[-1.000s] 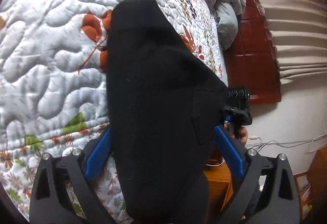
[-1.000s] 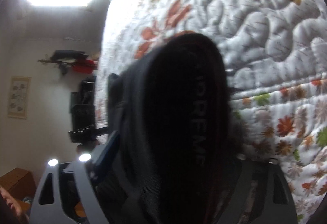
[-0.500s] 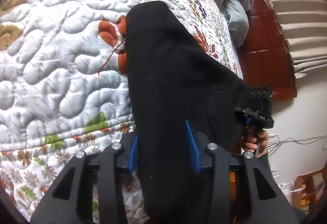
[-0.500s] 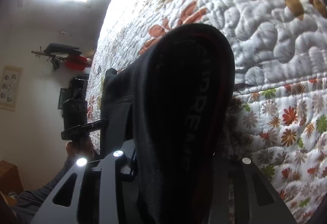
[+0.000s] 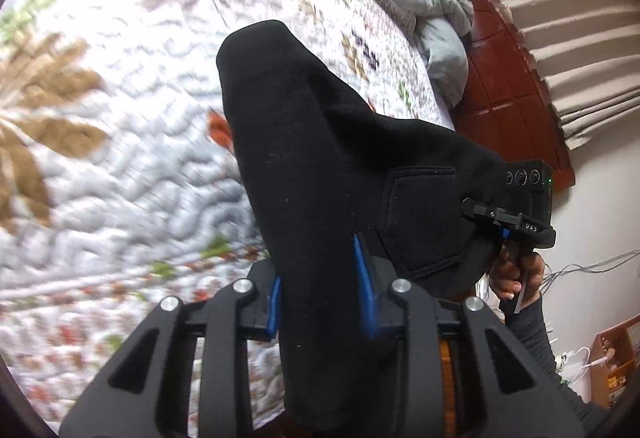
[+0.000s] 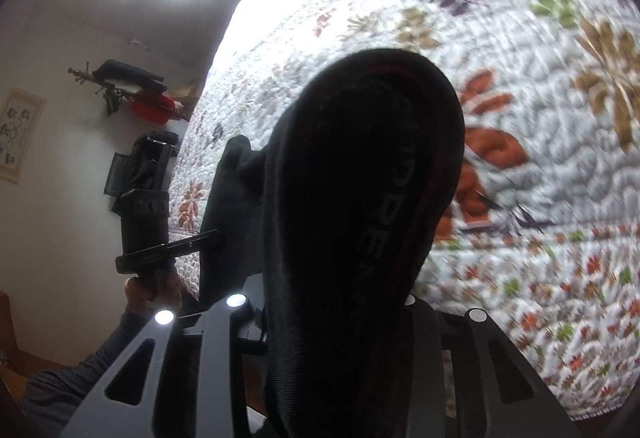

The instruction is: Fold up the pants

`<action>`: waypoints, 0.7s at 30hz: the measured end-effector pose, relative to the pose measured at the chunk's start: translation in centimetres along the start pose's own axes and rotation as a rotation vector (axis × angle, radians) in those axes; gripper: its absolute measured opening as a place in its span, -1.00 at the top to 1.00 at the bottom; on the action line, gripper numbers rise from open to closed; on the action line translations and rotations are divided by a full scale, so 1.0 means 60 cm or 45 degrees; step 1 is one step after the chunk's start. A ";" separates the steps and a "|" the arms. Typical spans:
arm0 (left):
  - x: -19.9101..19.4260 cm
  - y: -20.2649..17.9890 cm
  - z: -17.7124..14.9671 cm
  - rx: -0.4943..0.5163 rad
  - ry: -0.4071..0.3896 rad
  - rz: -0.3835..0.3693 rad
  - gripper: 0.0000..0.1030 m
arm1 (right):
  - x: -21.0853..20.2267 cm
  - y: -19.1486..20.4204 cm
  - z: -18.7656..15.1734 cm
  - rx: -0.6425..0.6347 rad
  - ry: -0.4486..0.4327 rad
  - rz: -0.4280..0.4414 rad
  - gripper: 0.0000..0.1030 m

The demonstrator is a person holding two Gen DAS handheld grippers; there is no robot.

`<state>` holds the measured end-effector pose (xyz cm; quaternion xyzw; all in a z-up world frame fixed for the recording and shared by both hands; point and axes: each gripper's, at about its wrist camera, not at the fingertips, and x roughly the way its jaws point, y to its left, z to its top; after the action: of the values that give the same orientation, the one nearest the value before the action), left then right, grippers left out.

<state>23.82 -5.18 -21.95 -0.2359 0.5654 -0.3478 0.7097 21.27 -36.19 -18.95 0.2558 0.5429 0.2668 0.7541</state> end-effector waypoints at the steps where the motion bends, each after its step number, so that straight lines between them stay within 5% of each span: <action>1: -0.019 0.006 0.006 0.001 -0.021 0.010 0.44 | 0.011 0.018 0.014 -0.017 0.000 0.006 0.33; 14: -0.247 0.154 0.150 -0.080 -0.211 0.187 0.44 | 0.254 0.213 0.254 -0.152 0.079 0.083 0.33; 21: -0.296 0.281 0.228 -0.203 -0.199 0.228 0.43 | 0.389 0.230 0.323 -0.132 0.150 0.089 0.33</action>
<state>38.75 18.43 -19.51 -0.2664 0.5529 -0.2175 0.7589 44.34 -12.15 -20.11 0.2192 0.5623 0.3355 0.7233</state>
